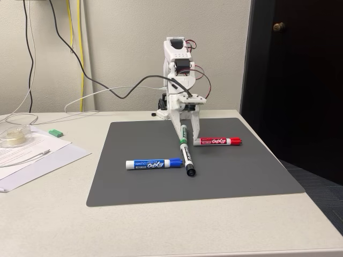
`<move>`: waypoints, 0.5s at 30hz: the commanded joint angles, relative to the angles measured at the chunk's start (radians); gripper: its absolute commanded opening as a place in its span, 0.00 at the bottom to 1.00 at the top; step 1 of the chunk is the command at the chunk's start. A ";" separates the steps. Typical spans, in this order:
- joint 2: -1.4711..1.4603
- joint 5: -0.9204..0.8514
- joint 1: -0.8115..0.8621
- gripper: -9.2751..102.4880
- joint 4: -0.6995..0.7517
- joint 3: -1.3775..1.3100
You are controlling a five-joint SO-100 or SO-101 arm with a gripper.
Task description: Pick up the black marker.
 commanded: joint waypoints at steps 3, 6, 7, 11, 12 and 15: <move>-0.018 -0.058 0.020 0.31 -0.003 -0.011; -0.031 -0.074 0.026 0.31 -0.011 -0.006; -0.037 -0.078 0.028 0.31 -0.014 -0.006; -0.067 -0.078 0.029 0.31 -0.026 -0.005; -0.077 -0.072 0.028 0.31 -0.031 -0.005; -0.098 -0.037 0.018 0.31 -0.060 -0.005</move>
